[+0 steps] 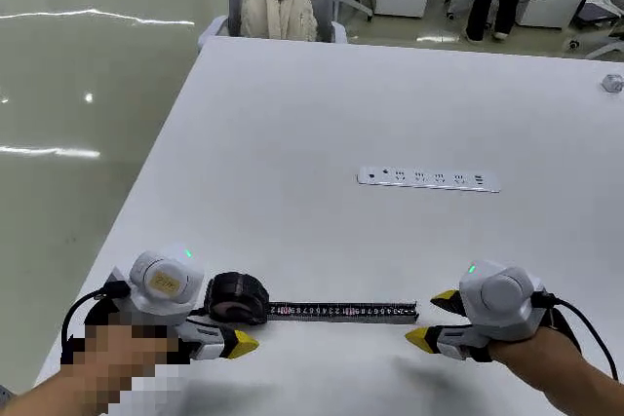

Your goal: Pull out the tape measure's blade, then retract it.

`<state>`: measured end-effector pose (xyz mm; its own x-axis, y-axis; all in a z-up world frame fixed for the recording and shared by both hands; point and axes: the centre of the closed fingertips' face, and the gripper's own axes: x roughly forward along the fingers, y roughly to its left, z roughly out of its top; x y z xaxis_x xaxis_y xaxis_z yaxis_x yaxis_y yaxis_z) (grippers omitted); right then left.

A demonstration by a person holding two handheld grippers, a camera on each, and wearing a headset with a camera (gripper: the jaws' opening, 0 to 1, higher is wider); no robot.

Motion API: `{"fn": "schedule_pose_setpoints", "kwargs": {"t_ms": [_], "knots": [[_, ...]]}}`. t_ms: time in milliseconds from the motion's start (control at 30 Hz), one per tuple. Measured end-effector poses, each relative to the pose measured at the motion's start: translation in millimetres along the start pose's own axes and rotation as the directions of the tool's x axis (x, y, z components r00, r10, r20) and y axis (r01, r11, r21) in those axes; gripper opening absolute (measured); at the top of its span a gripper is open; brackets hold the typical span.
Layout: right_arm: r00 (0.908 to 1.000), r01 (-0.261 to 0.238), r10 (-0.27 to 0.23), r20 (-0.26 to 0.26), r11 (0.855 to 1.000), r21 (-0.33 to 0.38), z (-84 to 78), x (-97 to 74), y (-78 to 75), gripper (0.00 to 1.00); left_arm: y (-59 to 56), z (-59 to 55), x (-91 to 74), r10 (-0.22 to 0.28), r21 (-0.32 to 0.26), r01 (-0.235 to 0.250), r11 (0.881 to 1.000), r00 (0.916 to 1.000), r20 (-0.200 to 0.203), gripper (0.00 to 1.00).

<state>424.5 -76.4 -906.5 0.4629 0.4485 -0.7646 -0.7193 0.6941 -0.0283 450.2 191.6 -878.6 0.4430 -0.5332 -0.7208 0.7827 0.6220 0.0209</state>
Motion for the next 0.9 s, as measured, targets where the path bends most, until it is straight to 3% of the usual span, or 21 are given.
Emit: {"fn": "schedule_pose_setpoints", "kwargs": {"t_ms": [167,233,900], "knots": [[0.9998,0.013,-0.013,0.013,1.0,0.019,0.8,-6.0,1.6,0.46,-2.3,-0.6,-4.2,0.015,-0.026,-0.014,1.0,0.9999,0.007,0.89],[0.9977,0.038,-0.042,0.054,0.997,0.066,4.7,-21.8,15.5,0.48,-15.2,-7.4,-20.8,0.058,-0.114,-0.056,0.992,0.9981,0.022,0.89],[0.991,0.074,-0.091,0.099,0.985,0.157,-0.6,-56.9,38.0,0.6,-41.7,-8.8,-50.5,0.124,-0.175,-0.115,0.978,0.9911,0.046,0.93]]}}
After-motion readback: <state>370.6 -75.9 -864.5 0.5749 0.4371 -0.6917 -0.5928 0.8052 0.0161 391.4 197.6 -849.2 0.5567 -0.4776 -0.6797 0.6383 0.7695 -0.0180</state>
